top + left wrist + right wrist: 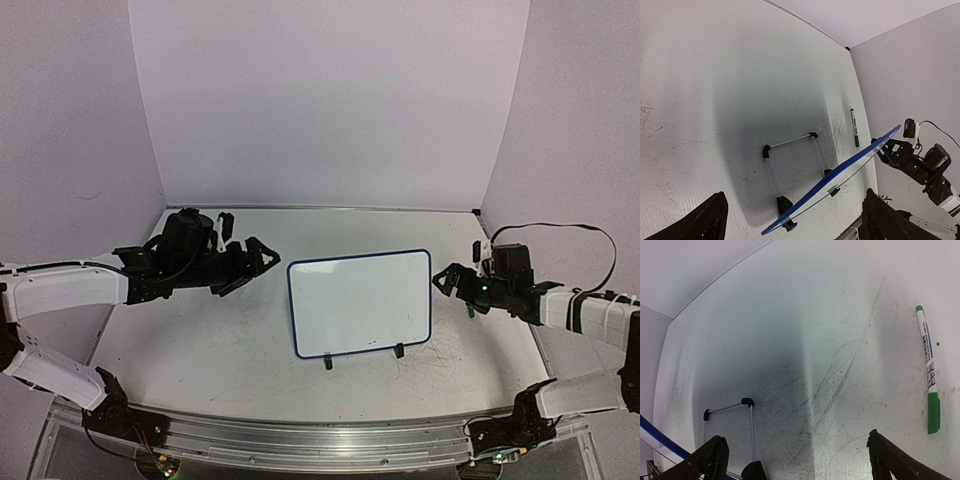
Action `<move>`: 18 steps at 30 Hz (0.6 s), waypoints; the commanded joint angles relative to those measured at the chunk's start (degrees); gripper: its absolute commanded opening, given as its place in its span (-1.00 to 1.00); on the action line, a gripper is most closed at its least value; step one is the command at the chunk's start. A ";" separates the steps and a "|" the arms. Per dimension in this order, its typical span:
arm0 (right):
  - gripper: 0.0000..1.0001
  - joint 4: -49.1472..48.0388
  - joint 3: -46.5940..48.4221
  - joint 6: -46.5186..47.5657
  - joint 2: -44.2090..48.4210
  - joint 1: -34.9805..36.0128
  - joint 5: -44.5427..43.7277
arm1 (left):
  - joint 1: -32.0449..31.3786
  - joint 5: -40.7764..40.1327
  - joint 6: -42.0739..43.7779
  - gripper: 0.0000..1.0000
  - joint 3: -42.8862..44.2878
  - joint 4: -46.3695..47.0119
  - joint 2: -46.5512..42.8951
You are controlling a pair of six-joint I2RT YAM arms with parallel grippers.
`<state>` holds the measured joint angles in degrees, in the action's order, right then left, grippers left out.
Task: Write a sentence on the whiteboard
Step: Adjust the whiteboard on the whiteboard stand.
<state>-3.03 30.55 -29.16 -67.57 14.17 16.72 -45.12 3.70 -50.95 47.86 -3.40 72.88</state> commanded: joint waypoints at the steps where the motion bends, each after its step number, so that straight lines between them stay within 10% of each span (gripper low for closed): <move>1: 0.95 -0.15 0.13 -1.07 1.32 1.22 -1.29 | -0.19 -0.70 0.52 0.88 -0.63 1.69 -1.63; 13: 0.95 1.30 0.05 -1.30 2.97 1.92 -1.26 | -0.21 0.18 1.18 0.88 -0.24 1.66 -1.61; 18: 0.94 13.80 3.38 -0.89 9.22 2.34 -14.32 | -0.14 -0.73 1.62 0.88 -0.76 1.55 -2.60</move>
<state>1.80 30.60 -30.44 -64.17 15.91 12.10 -45.12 3.89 -50.77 47.86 -3.41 72.84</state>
